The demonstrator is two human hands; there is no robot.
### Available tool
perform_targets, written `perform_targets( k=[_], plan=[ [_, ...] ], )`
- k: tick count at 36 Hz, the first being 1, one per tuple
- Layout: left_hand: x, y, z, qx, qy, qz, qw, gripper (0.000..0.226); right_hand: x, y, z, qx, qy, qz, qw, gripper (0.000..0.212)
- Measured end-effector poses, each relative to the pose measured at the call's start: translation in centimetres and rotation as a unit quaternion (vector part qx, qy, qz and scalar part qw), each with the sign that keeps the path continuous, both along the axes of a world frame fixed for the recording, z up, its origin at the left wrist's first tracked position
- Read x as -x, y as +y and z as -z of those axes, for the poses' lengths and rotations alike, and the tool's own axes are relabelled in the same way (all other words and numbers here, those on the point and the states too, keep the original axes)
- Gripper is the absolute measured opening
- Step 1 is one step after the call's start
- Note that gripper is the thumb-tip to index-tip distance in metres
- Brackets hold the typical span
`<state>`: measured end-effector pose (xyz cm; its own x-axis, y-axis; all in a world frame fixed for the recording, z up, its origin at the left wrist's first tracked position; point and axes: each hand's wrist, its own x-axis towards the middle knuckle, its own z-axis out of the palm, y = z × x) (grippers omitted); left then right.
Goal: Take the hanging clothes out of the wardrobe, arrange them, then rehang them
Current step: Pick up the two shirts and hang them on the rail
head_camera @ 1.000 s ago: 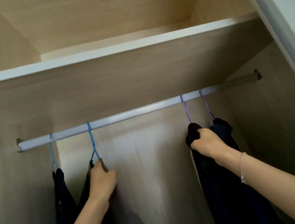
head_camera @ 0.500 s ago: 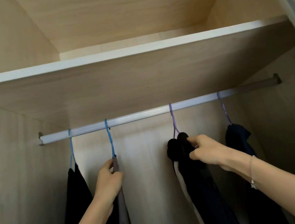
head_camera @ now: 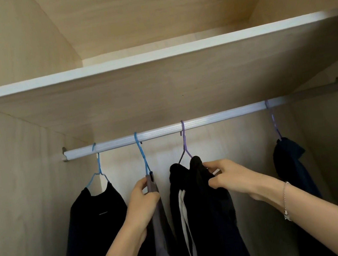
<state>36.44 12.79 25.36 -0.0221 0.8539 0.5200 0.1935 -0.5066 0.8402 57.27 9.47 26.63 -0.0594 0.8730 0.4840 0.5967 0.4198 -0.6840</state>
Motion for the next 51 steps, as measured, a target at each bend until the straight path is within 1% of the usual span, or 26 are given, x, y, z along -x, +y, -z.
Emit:
perform_targets(
  k=[3, 5, 10, 16, 18, 20, 21, 23, 24, 26, 27, 28, 30, 31, 33, 36, 38, 40, 43, 47, 49, 51],
  plan=[
    [-0.2, -0.3, 0.0, 0.0, 0.007, 0.0, 1.0, 0.053, 0.3, -0.3, 0.1, -0.014, 0.008, -0.022, 1.0, 0.044],
    [-0.4, -0.5, -0.1, -0.003, 0.01, 0.004, 1.0, 0.054, 0.2, -0.5, 0.1, -0.021, 0.005, -0.033, 0.999, 0.04],
    [-1.0, -0.6, -0.2, 0.0, 0.026, 0.012, 1.0, 0.056, 0.0, -0.6, 0.1, -0.016, -0.005, -0.043, 0.999, 0.041],
    [-0.3, -0.2, -0.2, -0.007, 0.056, -0.004, 0.998, 0.058, -0.2, -0.8, 0.5, -0.018, -0.007, -0.045, 0.999, 0.039],
    [0.0, 0.2, -0.3, -0.012, 0.081, -0.019, 0.997, 0.059, -0.6, -1.0, 0.5, -0.016, -0.008, -0.042, 0.999, 0.039],
    [0.1, 0.5, -0.3, -0.029, 0.124, -0.047, 0.991, 0.056, -1.1, -1.4, 0.2, -0.012, -0.004, -0.023, 1.0, 0.047],
    [0.0, 0.5, -0.4, -0.048, 0.158, -0.075, 0.983, 0.052, -1.5, -1.6, 0.0, -0.024, -0.005, -0.002, 1.0, 0.053],
    [-0.5, 0.1, -0.8, -0.094, 0.243, -0.152, 0.953, 0.049, -2.7, -2.0, -0.4, -0.1, -0.038, 0.086, 0.991, 0.055],
    [-0.9, -0.1, -1.1, -0.121, 0.286, -0.189, 0.932, 0.054, -3.5, -2.3, -0.6, -0.149, -0.064, 0.148, 0.976, 0.052],
    [-2.0, -1.0, -2.0, -0.179, 0.366, -0.224, 0.885, 0.062, -5.2, -2.8, -1.4, -0.226, -0.124, 0.263, 0.93, 0.048],
    [-2.8, -1.4, -2.5, -0.201, 0.396, -0.224, 0.867, 0.061, -6.1, -3.0, -1.7, -0.24, -0.155, 0.304, 0.909, 0.049],
    [-3.6, -1.7, -3.0, -0.213, 0.416, -0.214, 0.858, 0.058, -7.1, -3.1, -2.0, -0.231, -0.184, 0.34, 0.893, 0.052],
    [-5.9, -2.3, -4.0, -0.205, 0.432, -0.178, 0.86, 0.054, -8.9, -3.3, -2.1, -0.171, -0.219, 0.394, 0.876, 0.056],
    [-7.2, -2.4, -4.3, -0.189, 0.428, -0.156, 0.87, 0.055, -9.6, -3.4, -1.9, -0.137, -0.223, 0.41, 0.873, 0.057],
    [-9.8, -2.3, -4.6, -0.136, 0.404, -0.104, 0.899, 0.066, -10.8, -3.5, -1.3, -0.076, -0.205, 0.423, 0.879, 0.058],
    [-12.9, -1.7, -4.3, -0.054, 0.363, -0.04, 0.929, 0.085, -12.0, -3.4, -0.4, 0.0, -0.13, 0.405, 0.905, 0.058],
    [-13.9, -1.3, -4.1, -0.013, 0.31, -0.008, 0.951, 0.088, -12.7, -3.2, -0.2, 0.016, -0.092, 0.382, 0.919, 0.059],
    [-14.5, -0.8, -4.0, 0.018, 0.247, 0.018, 0.969, 0.088, -13.2, -2.9, -0.1, 0.01, -0.063, 0.361, 0.93, 0.058],
    [-14.5, -0.3, -3.6, 0.008, 0.195, 0.022, 0.981, 0.084, -13.8, -2.2, 0.2, 0.005, 0.006, 0.317, 0.948, 0.059],
    [-13.8, 0.4, -3.1, -0.013, 0.176, -0.003, 0.984, 0.078, -13.7, -1.9, 0.4, -0.019, 0.068, 0.275, 0.959, 0.061],
    [-13.3, 0.8, -2.9, -0.016, 0.152, 0.006, 0.988, 0.079, -13.3, -2.0, 0.4, -0.03, 0.086, 0.253, 0.963, 0.061],
    [-12.8, 1.0, -2.7, -0.017, 0.135, 0.019, 0.991, 0.079, -12.7, -2.0, 0.5, -0.03, 0.082, 0.231, 0.969, 0.062]
  ],
)
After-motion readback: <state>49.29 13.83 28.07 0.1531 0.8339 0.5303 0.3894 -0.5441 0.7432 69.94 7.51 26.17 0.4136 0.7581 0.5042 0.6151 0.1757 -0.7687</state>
